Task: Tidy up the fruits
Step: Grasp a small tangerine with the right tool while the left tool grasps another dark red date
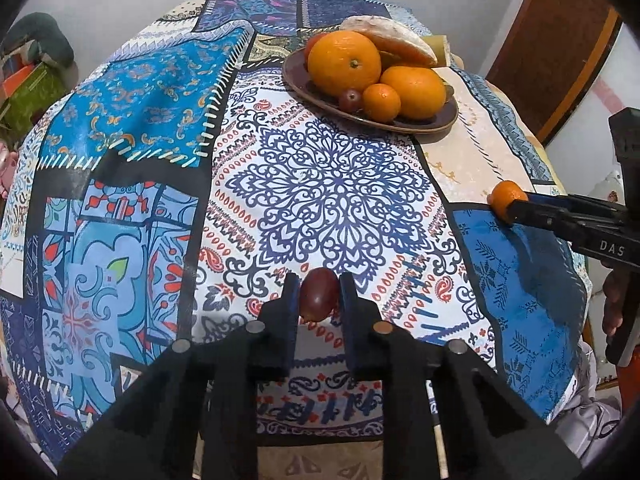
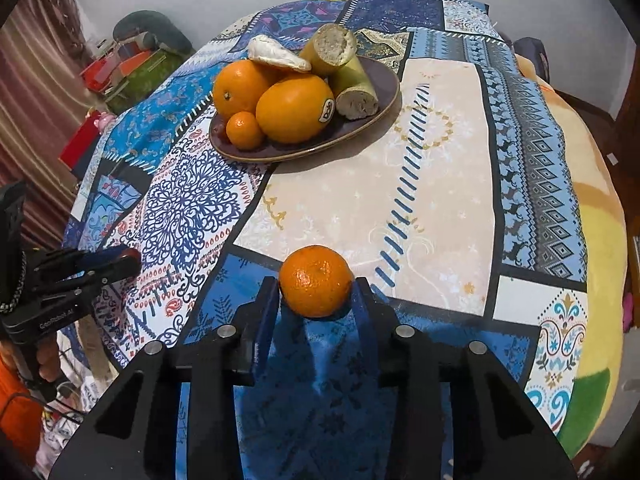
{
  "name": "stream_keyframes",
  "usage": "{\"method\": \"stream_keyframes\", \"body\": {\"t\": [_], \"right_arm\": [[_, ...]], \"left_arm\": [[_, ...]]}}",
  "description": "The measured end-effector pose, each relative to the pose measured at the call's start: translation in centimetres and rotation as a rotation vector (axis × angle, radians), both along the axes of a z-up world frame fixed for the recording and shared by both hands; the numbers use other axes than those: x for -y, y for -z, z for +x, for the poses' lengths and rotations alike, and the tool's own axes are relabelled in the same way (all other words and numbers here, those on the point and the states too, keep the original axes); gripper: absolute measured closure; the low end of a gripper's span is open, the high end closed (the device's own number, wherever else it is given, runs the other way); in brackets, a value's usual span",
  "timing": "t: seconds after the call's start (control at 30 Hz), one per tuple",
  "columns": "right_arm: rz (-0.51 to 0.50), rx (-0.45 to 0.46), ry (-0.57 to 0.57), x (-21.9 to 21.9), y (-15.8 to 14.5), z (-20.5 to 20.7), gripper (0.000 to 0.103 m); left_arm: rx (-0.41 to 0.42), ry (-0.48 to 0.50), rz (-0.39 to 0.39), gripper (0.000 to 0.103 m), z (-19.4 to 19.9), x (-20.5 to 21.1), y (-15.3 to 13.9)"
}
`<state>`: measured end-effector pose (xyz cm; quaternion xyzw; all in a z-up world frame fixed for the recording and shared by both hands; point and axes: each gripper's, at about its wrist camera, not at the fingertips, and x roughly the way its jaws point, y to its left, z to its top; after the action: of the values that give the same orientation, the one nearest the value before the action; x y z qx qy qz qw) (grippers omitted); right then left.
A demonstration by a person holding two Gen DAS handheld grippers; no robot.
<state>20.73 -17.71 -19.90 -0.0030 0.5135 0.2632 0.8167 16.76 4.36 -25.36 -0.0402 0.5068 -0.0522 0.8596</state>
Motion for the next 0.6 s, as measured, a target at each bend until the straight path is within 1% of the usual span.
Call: {"method": "stream_keyframes", "body": {"t": [0.13, 0.27, 0.4, 0.6], "right_arm": [[0.019, 0.009, -0.002, 0.2, -0.3, 0.1, 0.069], [0.020, 0.044, 0.002, 0.1, -1.1, 0.4, 0.069], [0.012, 0.093, 0.003, 0.0, -2.2, 0.9, 0.069], [0.009, 0.145, 0.009, -0.2, -3.4, 2.2, 0.069]], "left_arm": [[0.002, -0.003, -0.012, 0.084, 0.5, -0.2, -0.2], [0.019, -0.004, -0.015, 0.084, 1.3, -0.4, -0.9], [0.050, 0.007, -0.015, 0.084, 2.3, 0.1, -2.1], [0.111, 0.041, -0.007, 0.084, 5.4, 1.3, -4.3]]}}
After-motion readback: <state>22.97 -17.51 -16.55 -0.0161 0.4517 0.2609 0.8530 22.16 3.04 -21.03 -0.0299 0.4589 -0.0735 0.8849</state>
